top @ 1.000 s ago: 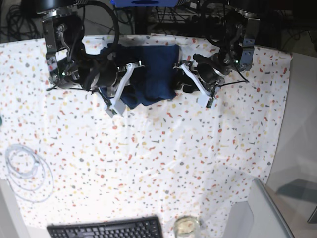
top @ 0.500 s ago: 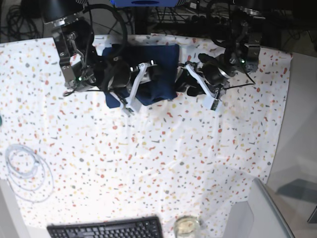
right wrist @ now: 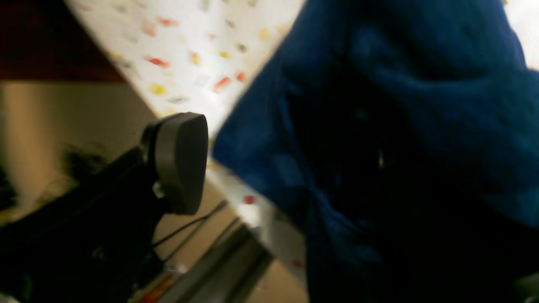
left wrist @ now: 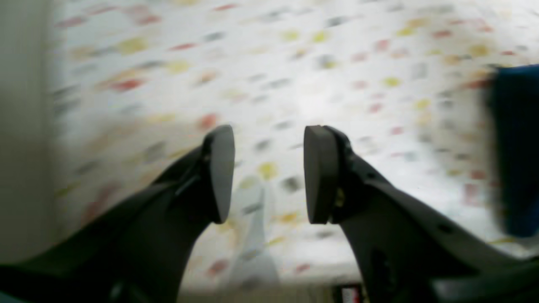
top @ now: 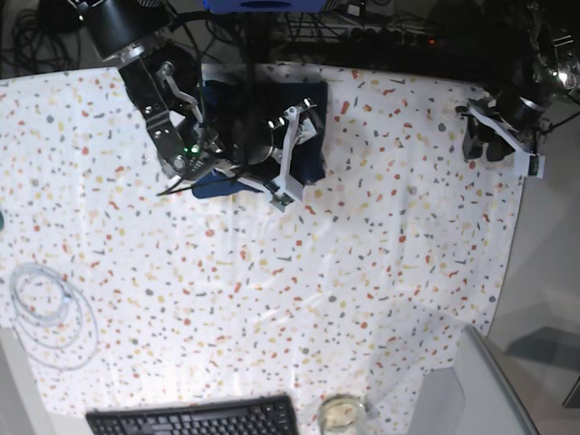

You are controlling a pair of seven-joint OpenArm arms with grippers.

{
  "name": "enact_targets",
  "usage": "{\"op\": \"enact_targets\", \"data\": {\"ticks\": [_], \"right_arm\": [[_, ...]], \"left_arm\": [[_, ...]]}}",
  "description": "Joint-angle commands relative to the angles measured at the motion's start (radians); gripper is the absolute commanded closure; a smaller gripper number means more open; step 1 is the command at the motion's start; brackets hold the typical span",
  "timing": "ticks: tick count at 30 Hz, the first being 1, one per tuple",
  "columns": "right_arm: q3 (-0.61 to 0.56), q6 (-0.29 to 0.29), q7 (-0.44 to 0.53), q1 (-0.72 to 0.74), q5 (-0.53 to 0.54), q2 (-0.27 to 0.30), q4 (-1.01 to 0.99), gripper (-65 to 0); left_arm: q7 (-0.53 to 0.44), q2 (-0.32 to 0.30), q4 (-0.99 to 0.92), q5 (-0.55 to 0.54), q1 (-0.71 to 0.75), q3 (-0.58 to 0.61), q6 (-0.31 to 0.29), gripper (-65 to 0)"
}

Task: Layout the t-shirt on the table in an organized manner, then fold the t-shirt properly
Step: 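Lift the strip end with the right gripper and fold it toward the left gripper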

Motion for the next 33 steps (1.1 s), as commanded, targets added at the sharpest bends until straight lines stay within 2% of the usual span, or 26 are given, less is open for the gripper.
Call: {"op": "enact_targets", "data": {"ticks": [1, 4, 9, 15, 16, 19, 21, 27, 29, 33], "right_arm": [[-0.018, 0.005, 0.013, 0.022, 0.013, -0.024, 0.008, -44.6], [-0.067, 0.005, 0.011, 0.028, -0.024, -0.032, 0.005, -44.6], [-0.197, 0.005, 0.011, 0.068, -0.035, -0.032, 0.005, -44.1], [-0.288, 0.005, 0.011, 0.111, -0.035, -0.033, 0.003, -28.5], [-0.302, 0.005, 0.011, 0.118, -0.035, -0.033, 0.003, -27.8], [-0.349, 0.005, -0.017, 0.146, -0.035, -0.033, 0.008, -30.2], [-0.374, 0.005, -0.063, 0.158, -0.035, -0.032, 0.069, -32.6], [-0.368, 0.004, -0.172, 0.173, -0.036, 0.008, 0.283, -41.9], [-0.329, -0.052, -0.181, 0.172, -0.036, 0.024, 0.321, -43.4], [-0.286, -0.245, -0.181, 0.147, -0.036, 0.114, 0.404, -42.9]], "left_arm": [[-0.021, -0.012, 0.017, -0.014, 0.004, -0.028, -0.008, -25.8], [-0.021, -0.012, 0.016, -0.014, 0.012, -0.082, -0.008, -25.8], [-0.021, -0.012, 0.016, -0.014, 0.004, -0.093, -0.008, -25.8], [-0.021, -0.012, 0.014, -0.014, 0.001, -0.093, -0.008, -25.8], [-0.021, -0.012, 0.014, -0.014, 0.0, -0.093, -0.008, -25.8], [-0.021, -0.015, -0.026, -0.014, -0.02, -0.096, -0.008, -25.8], [-0.021, -0.043, -0.093, -0.014, -0.036, -0.111, -0.008, -25.8], [-0.025, -0.06, -0.181, -0.014, -0.042, -0.197, -0.009, -25.8], [-0.025, -0.06, -0.184, -0.014, -0.042, -0.221, -0.009, -25.8], [-0.024, -0.069, -0.184, -0.014, -0.04, -0.251, -0.009, -25.8]]}}
